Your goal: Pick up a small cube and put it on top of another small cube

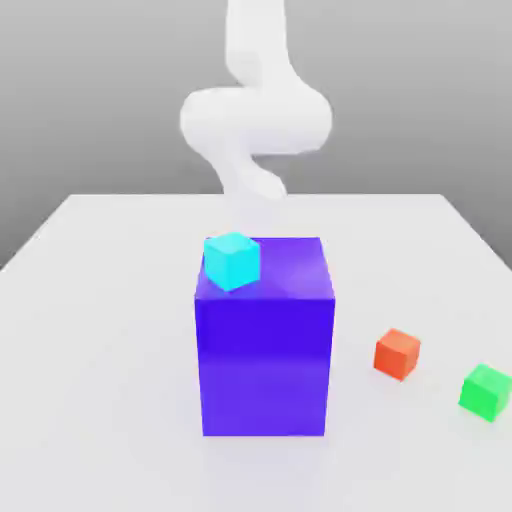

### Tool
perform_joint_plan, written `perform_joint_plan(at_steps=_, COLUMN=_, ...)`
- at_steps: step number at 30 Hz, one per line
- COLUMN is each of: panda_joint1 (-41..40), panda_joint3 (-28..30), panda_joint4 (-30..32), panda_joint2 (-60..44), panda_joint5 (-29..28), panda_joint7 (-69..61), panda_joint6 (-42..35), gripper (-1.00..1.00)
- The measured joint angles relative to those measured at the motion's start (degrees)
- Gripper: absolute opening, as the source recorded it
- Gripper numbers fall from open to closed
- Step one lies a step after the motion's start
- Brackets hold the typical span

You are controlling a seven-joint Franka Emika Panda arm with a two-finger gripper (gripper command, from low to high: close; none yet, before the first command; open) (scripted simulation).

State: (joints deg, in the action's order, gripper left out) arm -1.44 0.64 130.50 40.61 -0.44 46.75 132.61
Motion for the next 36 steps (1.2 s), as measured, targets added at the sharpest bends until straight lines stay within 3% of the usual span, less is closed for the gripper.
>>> perform_joint_plan(at_steps=15, panda_joint1=-7.02, panda_joint3=6.56, panda_joint4=-7.67, panda_joint2=-31.45, panda_joint5=-0.06, panda_joint7=3.65, panda_joint6=5.04, gripper=0.00)
perform_joint_plan(at_steps=36, panda_joint1=-21.25, panda_joint3=9.79, panda_joint4=-18.51, panda_joint2=-75.69, panda_joint5=11.26, panda_joint7=0.65, panda_joint6=13.76, gripper=0.00)
